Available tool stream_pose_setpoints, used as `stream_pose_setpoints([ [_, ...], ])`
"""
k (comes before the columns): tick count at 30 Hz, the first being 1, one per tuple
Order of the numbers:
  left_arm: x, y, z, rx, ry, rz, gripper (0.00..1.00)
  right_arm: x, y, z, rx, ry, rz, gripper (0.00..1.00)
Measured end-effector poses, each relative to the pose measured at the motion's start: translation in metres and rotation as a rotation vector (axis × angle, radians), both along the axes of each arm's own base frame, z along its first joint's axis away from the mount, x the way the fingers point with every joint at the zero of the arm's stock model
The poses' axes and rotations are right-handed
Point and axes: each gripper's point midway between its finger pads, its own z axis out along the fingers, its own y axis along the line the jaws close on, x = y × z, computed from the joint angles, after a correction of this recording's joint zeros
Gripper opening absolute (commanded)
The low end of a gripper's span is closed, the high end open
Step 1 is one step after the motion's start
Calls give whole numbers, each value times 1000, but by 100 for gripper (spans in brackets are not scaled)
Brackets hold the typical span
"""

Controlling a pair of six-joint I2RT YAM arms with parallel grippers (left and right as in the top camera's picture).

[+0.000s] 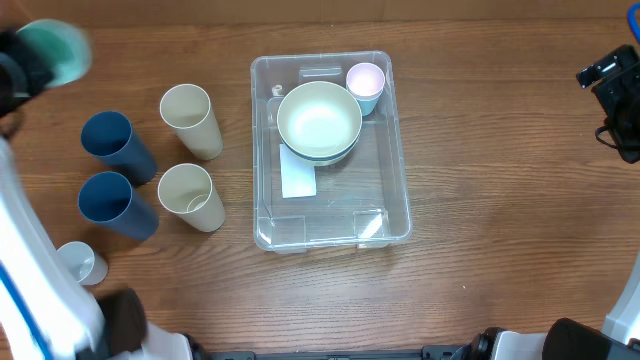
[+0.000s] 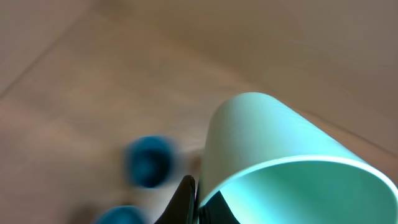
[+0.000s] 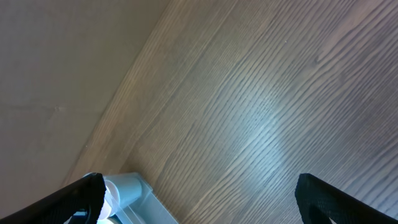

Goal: Pack container
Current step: 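Stack the mint-green cup onto the pink cup in the bin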

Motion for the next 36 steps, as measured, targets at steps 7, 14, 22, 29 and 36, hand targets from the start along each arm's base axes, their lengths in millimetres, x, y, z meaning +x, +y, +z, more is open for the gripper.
stream_pose_setpoints([
  [7, 54, -245, -13, 81, -69, -604, 4, 0, 0, 0, 0, 1, 0, 100],
  [14, 127, -353, -169, 119, 143, -746, 4, 0, 0, 0, 0, 0, 0, 100],
  [22, 155, -374, -231, 122, 181, -758, 18, 0, 0, 0, 0, 0, 0, 100],
  [29, 136, -359, -223, 139, 260, -758, 72, 0, 0, 0, 0, 1, -1, 100],
  [36, 71, -187, -48, 85, 104, -427, 69, 0, 0, 0, 0, 0, 0, 100],
])
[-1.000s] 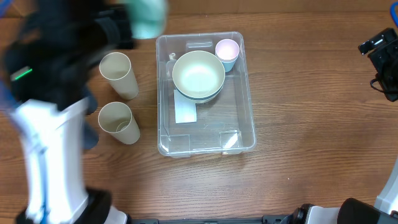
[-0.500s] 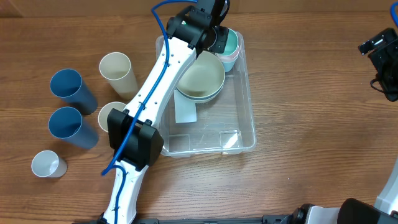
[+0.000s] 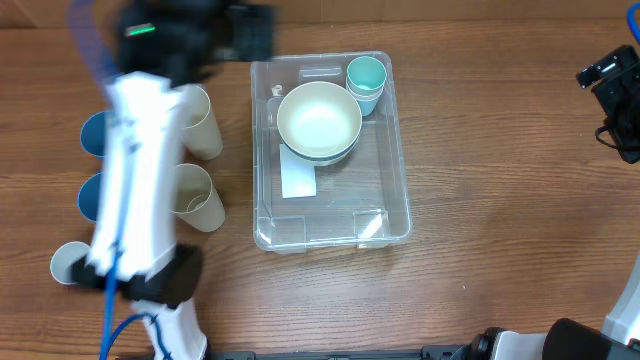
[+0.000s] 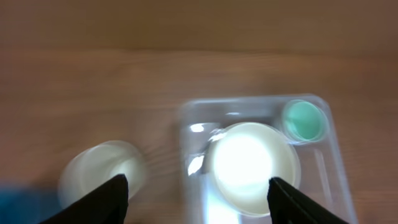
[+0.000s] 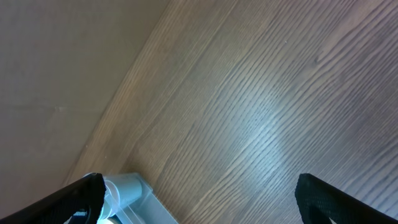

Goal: Pack container
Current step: 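Stack the mint-green cup onto the pink cup in the bin, then reach the left gripper to the white cup and grasp it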

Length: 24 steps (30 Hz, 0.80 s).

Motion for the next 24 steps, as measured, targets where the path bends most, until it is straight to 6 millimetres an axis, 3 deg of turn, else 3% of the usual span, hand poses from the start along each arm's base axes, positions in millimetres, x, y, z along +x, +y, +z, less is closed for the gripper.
stream_pose_setpoints([
  [2, -31, 69, 26, -12, -16, 183, 66, 0, 0, 0, 0, 0, 0, 100],
  [3, -46, 95, 26, -13, 11, 260, 73, 0, 0, 0, 0, 0, 0, 100],
  [4, -61, 120, 21, -15, 58, 332, 73, 0, 0, 0, 0, 0, 0, 100],
  [6, -69, 167, 9, -33, 104, 439, 73, 0, 0, 0, 0, 0, 0, 100],
  [8, -78, 202, -19, -68, 202, 522, 71, 0, 0, 0, -1, 0, 0, 100],
  [10, -92, 228, -52, -102, 314, 591, 69, 0, 0, 0, 0, 0, 0, 100],
  [13, -140, 263, -110, -158, 531, 734, 68, 0, 0, 0, 0, 1, 0, 100],
  [17, -193, 302, -159, -251, 628, 918, 68, 0, 0, 0, 0, 0, 0, 100],
  [24, -234, 341, -242, -365, 608, 1137, 67, 0, 0, 0, 0, 0, 0, 100],
])
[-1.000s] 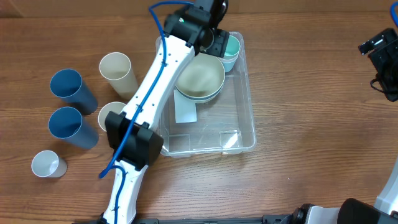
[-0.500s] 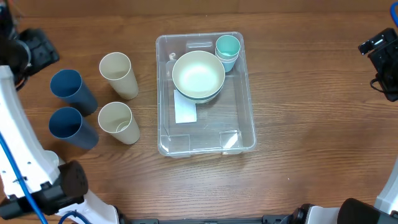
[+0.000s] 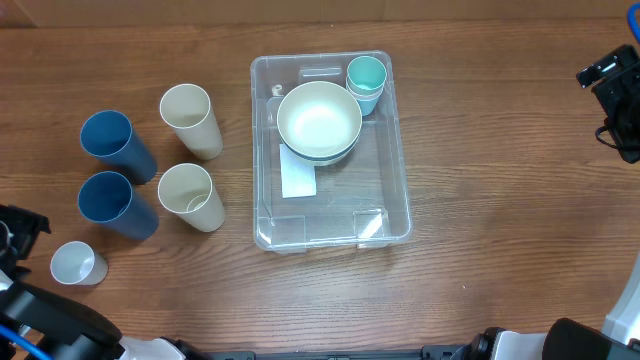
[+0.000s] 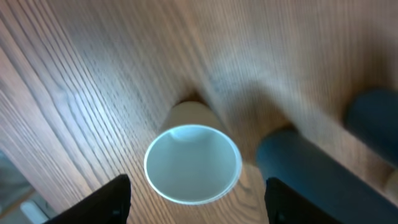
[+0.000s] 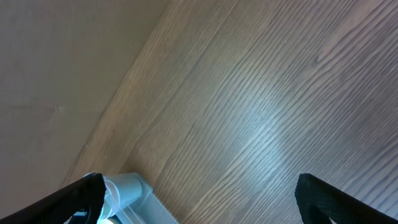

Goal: Pack container
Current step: 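Reach the left gripper to the white cup and grasp it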

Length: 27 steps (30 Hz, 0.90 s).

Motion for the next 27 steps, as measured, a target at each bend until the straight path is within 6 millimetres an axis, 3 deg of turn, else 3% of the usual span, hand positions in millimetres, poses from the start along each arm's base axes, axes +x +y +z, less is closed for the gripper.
stream_pose_setpoints([
  [2, -3, -4, -25, -14, 7, 2, 65, 0, 0, 0, 0, 0, 0, 100],
  [4, -9, -13, -48, -38, 23, 3, 55, 0, 0, 0, 1, 1, 0, 100],
  [5, -11, -14, -54, -36, 31, 7, 49, 0, 0, 0, 0, 1, 1, 100],
  [10, -25, -21, -74, -44, 81, 38, 43, 0, 0, 0, 0, 1, 1, 100],
  [11, -26, -21, -76, -42, 87, 44, 32, 0, 0, 0, 0, 1, 0, 100],
  [12, -27, -21, -78, -41, 92, 50, 8, 0, 0, 0, 0, 1, 1, 100],
  [19, -36, -27, -74, -63, 132, 76, 4, 0, 0, 0, 0, 1, 0, 100],
  [22, -30, -20, -26, -40, 113, 80, 4, 0, 0, 0, 0, 1, 0, 100],
  [24, -16, -4, 34, 70, 14, 83, 4, 0, 0, 0, 0, 0, 0, 100],
  [27, 8, -8, 141, 272, -184, 27, 4, 0, 0, 0, 0, 0, 1, 100],
])
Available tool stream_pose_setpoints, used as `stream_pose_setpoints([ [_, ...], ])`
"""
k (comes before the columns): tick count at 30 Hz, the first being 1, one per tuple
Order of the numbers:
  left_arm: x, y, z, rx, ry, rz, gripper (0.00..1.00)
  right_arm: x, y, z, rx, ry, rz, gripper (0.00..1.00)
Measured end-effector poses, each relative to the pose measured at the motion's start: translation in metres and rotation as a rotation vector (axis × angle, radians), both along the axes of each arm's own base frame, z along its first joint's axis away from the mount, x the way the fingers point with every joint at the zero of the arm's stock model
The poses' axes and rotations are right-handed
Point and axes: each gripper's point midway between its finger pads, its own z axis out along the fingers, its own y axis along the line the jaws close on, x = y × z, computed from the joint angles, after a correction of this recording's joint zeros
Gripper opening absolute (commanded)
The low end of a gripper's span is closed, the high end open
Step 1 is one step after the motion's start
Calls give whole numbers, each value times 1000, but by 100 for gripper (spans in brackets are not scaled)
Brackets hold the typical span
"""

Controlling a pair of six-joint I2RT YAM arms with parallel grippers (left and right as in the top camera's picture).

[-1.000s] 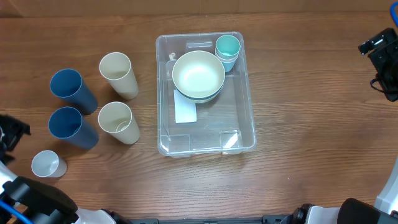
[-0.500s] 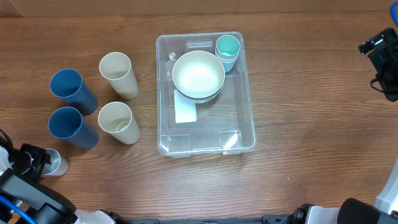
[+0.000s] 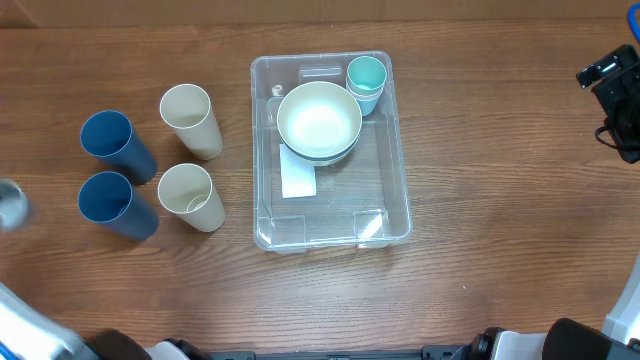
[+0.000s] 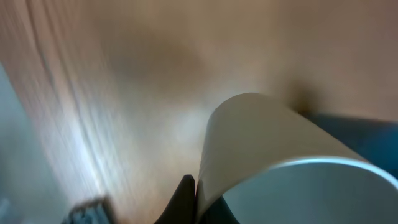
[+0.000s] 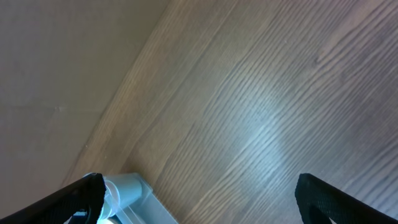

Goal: Pack container
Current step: 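Reach the left gripper to the white cup and grasp it, then stack the white cup onto the cup stack in the bin, release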

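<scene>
The clear plastic container (image 3: 400, 190) stands mid-table and holds a cream bowl (image 3: 319, 120) stacked on another, plus a teal cup (image 3: 366, 74) nested in a stack at its back right corner. My left gripper (image 4: 196, 194) is shut on the rim of a small white cup (image 4: 261, 143), one finger inside and one outside. In the overhead view that cup (image 3: 10, 205) is a blur at the far left edge. My right gripper (image 5: 202, 193) is open and holds nothing, off to the container's right (image 3: 612, 95).
Two dark blue cups (image 3: 118, 145) (image 3: 115, 203) and two cream cups (image 3: 190, 120) (image 3: 190, 196) stand left of the container. A white card (image 3: 297, 175) lies on the container's floor. The container's corner (image 5: 127, 193) shows in the right wrist view.
My left gripper was open above the small white cup standing at the front left. Now it is shut on that cup's rim, and the cup has left its spot for the far left edge.
My left gripper first held the teal cup at the far back left. Then the teal cup sat nested in the container's back right stack, with the gripper open above the container. Later it hovered open over the small white cup, which it now holds. The right arm stayed still.
</scene>
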Motion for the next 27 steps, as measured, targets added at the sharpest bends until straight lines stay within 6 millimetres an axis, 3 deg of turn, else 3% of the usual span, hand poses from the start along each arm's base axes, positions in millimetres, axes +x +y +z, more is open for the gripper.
stream_pose_setpoints([
  [1, 14, -18, 45, 93, -105, -69, 4, 0, 0, 0, 0, 0, -1, 100],
  [3, 33, -58, 91, 176, -233, -208, 4, 0, 0, 0, -1, 0, -1, 100],
  [5, 71, -124, 133, 240, -402, -466, 4, 0, 0, 0, 0, 1, 0, 100],
  [6, 89, -162, 146, 245, -470, -614, 4, 0, 0, 0, 0, 0, -1, 100],
  [7, 101, -190, 151, 242, -507, -714, 4, 0, 0, 0, 0, 0, 0, 100],
  [8, 121, -235, 157, 237, -562, -869, 4, 0, 0, 0, 0, 1, 0, 100],
  [9, 136, -266, 156, 237, -582, -968, 4, 0, 0, 0, 0, 0, 0, 100],
  [12, 179, -351, 133, 233, -587, -1221, 4, 0, 0, 0, 0, 0, -1, 100],
  [14, 209, -403, 88, 215, -513, -1359, 4, 0, 0, 0, 0, 0, -1, 100],
  [17, 243, -445, 30, 203, -432, -1454, 4, 0, 0, 0, 0, 0, -1, 100],
  [18, 259, -463, -4, 192, -390, -1491, 4, 0, 0, 0, 0, 0, -1, 100],
  [21, 277, -488, -42, 178, -374, -1541, 4, 0, 0, 0, 0, 0, -1, 100],
  [25, 290, -512, -70, 157, -392, -1579, 4, 0, 0, 0, 0, 0, -1, 100],
  [26, 291, -515, -74, 155, -391, -1584, 13, 0, 0, 0, 0, 1, -1, 100],
  [27, 293, -517, -77, 154, -394, -1585, 31, 0, 0, 0, 0, 1, -1, 100],
])
